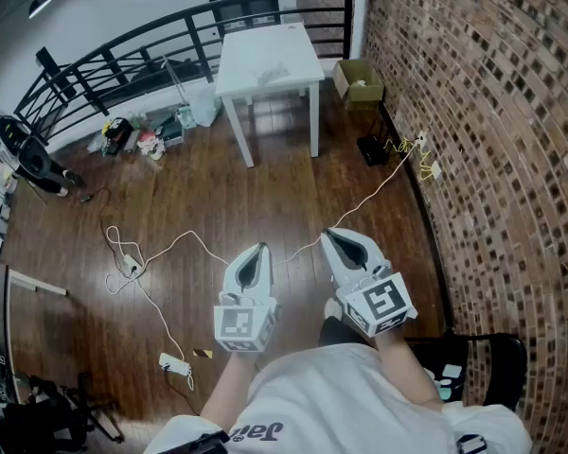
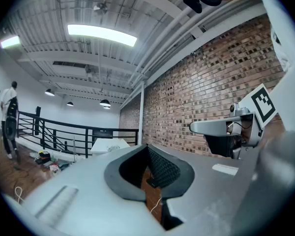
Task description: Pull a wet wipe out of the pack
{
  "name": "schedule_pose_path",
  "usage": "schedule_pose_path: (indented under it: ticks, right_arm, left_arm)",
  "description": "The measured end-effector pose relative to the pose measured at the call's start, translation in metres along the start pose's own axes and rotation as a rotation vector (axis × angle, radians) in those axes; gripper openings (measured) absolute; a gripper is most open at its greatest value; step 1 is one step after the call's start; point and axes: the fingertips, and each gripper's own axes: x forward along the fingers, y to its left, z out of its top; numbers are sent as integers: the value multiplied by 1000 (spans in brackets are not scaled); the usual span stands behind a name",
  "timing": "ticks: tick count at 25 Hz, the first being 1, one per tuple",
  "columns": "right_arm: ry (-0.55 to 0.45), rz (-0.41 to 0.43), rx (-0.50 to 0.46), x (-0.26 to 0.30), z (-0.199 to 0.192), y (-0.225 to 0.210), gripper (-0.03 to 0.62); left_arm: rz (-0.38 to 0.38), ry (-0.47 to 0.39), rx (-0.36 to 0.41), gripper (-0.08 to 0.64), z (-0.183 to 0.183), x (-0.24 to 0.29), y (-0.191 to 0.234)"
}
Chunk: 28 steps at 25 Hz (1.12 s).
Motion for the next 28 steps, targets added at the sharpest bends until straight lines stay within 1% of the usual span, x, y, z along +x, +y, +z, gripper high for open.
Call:
schedule_pose_path:
  ticks: [3, 5, 6, 8, 10, 13, 17, 19, 22, 25, 27, 28]
  right_arm:
    - [-1, 20, 64, 27, 0, -68, -12]
    - [3, 49, 69, 49, -2, -109, -12]
    - [16, 54, 66, 62, -5, -126, -12]
    - [51, 61, 69, 84, -14, -149, -12]
    - [86, 71, 94, 102, -29, -165, -12]
    - [124, 38, 116, 143, -55, -198, -12]
    - [127, 45, 37, 218, -79, -233, -12]
    - [146, 45, 35, 271, -80, -252, -12]
    - [144, 73, 32, 360, -62, -274, -12]
    - [103, 85, -5, 454, -30, -300, -11]
    - [77, 93, -33, 507, -15, -315, -11]
    - [79, 97, -40, 527, -14, -322, -11]
  left_arm:
    - [10, -27, 4, 15, 14, 66, -11]
    - [15, -35, 2, 15, 16, 109, -16]
    - [18, -27, -2, 15, 15, 130, -14]
    - [15, -5, -25, 15, 11, 163, -10]
    - [5, 5, -40, 15, 3, 189, -5]
    - [1, 13, -46, 15, -13, 236, 18]
    - [-2, 11, -53, 15, -23, 310, 66]
    - [2, 6, -67, 15, -18, 351, 103]
    - [0, -17, -72, 15, -2, 408, 167]
    - [-24, -39, -64, 15, 16, 469, 230]
    - [-24, -40, -57, 15, 22, 510, 270]
    - [-19, -35, -61, 15, 22, 528, 285]
